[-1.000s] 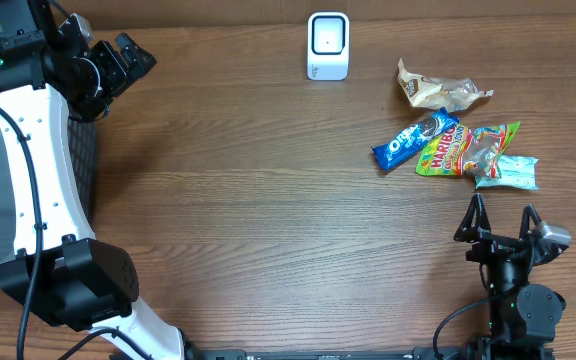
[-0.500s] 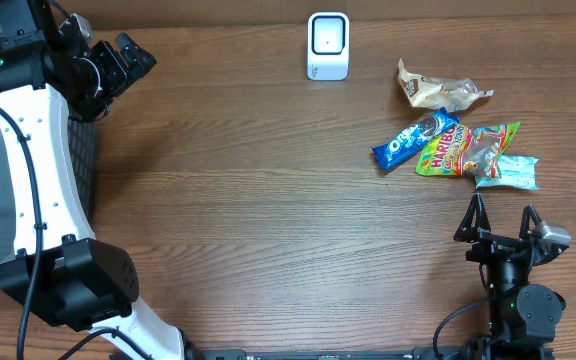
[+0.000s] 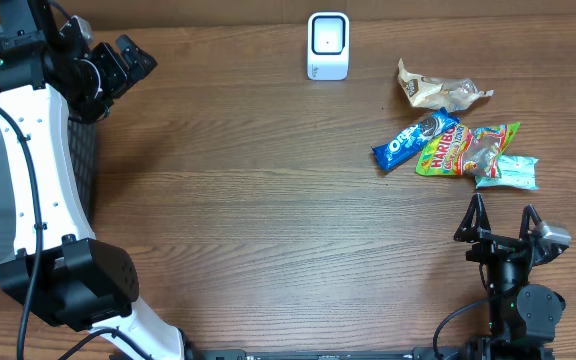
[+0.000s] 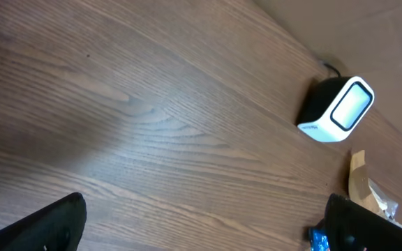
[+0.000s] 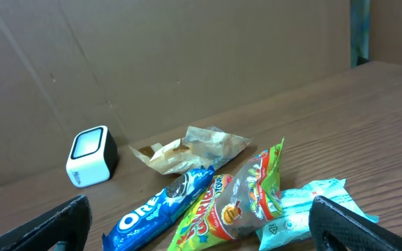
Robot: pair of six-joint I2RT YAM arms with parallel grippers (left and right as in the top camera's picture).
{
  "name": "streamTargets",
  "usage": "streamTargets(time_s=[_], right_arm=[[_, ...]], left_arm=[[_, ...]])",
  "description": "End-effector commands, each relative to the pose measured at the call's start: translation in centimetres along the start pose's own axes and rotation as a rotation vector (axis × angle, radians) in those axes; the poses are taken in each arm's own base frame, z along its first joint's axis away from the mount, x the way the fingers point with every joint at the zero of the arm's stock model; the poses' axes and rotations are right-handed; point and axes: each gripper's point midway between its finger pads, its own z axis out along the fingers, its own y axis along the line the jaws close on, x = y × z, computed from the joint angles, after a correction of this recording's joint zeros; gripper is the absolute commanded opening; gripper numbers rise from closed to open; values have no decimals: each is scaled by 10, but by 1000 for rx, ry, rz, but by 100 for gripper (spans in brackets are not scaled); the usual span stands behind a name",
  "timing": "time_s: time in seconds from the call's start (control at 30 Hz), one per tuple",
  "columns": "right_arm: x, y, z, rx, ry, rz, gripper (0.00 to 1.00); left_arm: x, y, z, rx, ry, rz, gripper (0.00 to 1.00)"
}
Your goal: Scan the item barcode
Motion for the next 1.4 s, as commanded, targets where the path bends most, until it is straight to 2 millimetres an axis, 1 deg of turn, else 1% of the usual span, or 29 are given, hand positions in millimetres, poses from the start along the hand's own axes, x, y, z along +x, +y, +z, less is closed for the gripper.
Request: streamTargets(time_s=[0.0, 0.03, 0.07, 0.1, 0.13, 0.17, 0.2, 0.23, 0.27, 0.33, 0.4, 0.53, 0.63, 0.7, 0.73, 0.93, 1.0, 1.13, 1.37], right_arm=[[0, -1, 0, 4, -10, 0, 100], [0, -1, 0, 4, -10, 0, 100], [0, -1, 0, 4, -10, 0, 100], [0, -1, 0, 4, -10, 0, 100], [0, -1, 0, 4, -10, 0, 100], [0, -1, 0, 4, -10, 0, 100], [0, -1, 0, 4, -10, 0, 100], [0, -1, 0, 4, -10, 0, 100], [0, -1, 0, 4, -10, 0, 100], [0, -1, 0, 4, -10, 0, 100], [0, -1, 0, 4, -10, 0, 100], [0, -1, 0, 4, -10, 0, 100], [0, -1, 0, 4, -10, 0, 100], [0, -1, 0, 4, -10, 0, 100], [0, -1, 0, 4, -10, 0, 100], [0, -1, 0, 4, -10, 0, 100], [0, -1, 0, 4, -10, 0, 100], [0, -1, 0, 4, -10, 0, 100], [0, -1, 0, 4, -10, 0, 100]], left_arm=[[1, -2, -8, -23, -11, -3, 100], [4, 2, -10, -54, -12, -3, 100], [12, -1, -15, -71, -9, 24, 100], [15, -8, -16, -56, -20, 85, 100], [15, -26, -17, -16, -71, 235, 100], [19, -47, -18, 32, -118, 399, 100], [31, -75, -21, 94, -186, 662, 100], [35, -82, -22, 106, -203, 727, 100], [53, -98, -26, 131, -250, 930, 100], [70, -109, -33, 116, -324, 1088, 100], [78, -109, -42, 88, -393, 1110, 100], [99, -95, -55, 62, -482, 1121, 100], [115, -69, -60, 15, -551, 1106, 100], [122, -42, -63, -48, -640, 1050, 100], [126, -33, -63, -64, -673, 1040, 100], [163, 9, -58, -55, -801, 979, 100], [174, 18, -55, -41, -847, 963, 100], [188, 32, -52, -24, -938, 917, 100], [207, 47, -45, 7, -1024, 902, 100]])
